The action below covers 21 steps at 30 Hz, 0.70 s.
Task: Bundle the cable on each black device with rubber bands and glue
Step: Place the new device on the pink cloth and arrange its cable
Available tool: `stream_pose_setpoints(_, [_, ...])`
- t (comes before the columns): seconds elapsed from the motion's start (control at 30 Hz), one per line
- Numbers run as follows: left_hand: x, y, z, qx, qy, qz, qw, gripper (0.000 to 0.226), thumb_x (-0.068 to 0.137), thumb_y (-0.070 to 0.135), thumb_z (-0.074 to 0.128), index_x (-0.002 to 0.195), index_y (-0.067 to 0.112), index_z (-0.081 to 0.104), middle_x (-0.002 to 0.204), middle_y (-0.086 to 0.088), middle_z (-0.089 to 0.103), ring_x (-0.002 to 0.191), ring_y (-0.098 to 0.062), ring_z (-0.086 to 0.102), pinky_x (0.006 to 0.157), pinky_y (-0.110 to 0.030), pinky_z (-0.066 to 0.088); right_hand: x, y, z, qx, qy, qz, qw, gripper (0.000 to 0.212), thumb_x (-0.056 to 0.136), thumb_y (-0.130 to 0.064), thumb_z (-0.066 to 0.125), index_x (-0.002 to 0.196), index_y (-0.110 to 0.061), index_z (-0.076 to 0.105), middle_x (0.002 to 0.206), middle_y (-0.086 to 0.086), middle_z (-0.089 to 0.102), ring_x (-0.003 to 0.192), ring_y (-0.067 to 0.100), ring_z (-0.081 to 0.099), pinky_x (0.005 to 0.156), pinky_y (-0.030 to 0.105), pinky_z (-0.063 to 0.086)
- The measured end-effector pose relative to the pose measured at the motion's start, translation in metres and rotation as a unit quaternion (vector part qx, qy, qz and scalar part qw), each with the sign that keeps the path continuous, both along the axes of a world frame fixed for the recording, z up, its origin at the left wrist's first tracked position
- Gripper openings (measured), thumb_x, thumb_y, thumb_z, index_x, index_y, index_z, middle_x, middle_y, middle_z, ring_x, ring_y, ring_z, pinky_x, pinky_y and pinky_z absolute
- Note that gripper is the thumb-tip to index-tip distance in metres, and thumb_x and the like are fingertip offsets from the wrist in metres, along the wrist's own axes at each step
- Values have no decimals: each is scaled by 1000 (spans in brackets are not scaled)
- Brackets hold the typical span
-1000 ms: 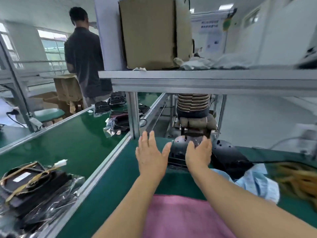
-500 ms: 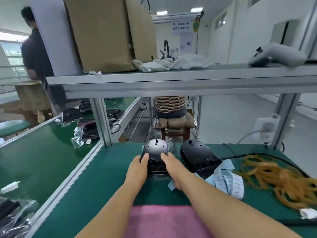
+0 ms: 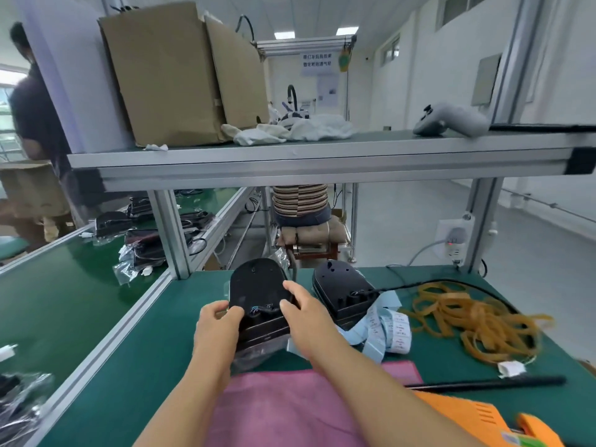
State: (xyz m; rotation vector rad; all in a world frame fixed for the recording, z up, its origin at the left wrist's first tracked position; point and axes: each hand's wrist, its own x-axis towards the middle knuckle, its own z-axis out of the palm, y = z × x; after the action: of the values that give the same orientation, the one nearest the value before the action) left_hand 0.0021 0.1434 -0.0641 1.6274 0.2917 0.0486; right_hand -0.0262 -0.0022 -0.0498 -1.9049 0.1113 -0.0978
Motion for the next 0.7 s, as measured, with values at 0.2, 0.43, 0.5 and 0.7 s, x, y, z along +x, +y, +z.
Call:
stream_pose_setpoints(0.2, [-73, 7, 15, 25, -10, -42, 999, 60, 57, 37, 66, 116, 27, 59, 114, 0, 66, 104, -24, 65, 98, -52, 49, -74, -7, 7, -32, -31, 4, 999, 46, 98, -26, 47, 142, -39, 44, 141, -19, 48, 106, -9, 51, 89, 5, 34])
stream_pose_setpoints(0.43, [-137, 10, -8, 105, 15, -114, 988, 40, 72, 6, 82, 109, 9, 66, 96, -12, 71, 85, -20, 67, 79, -28, 51, -157, -24, -12, -128, -8, -22, 991, 39, 87, -35, 60, 124, -48, 57, 126, -33, 54, 124, -7, 47, 107, 14, 34])
stream_pose_setpoints(0.5, [-149, 9, -13, 155, 23, -155, 975, 39, 73, 10, 81, 110, 10, 67, 98, -11, 72, 90, -19, 67, 89, -30, 51, -171, -28, -19, -160, 7, -33, 987, 38, 86, -38, 62, 122, -49, 57, 129, -31, 55, 124, -7, 48, 107, 12, 33])
stream_pose_setpoints(0.7, [-166, 6, -8, 256, -27, -233, 938, 34, 80, 17, 75, 113, 15, 68, 110, 2, 70, 101, -10, 68, 95, -25, 51, -187, -36, -32, -262, 17, -28, 965, 45, 91, -43, 57, 136, -44, 49, 149, -24, 37, 132, -8, 39, 85, -9, 12])
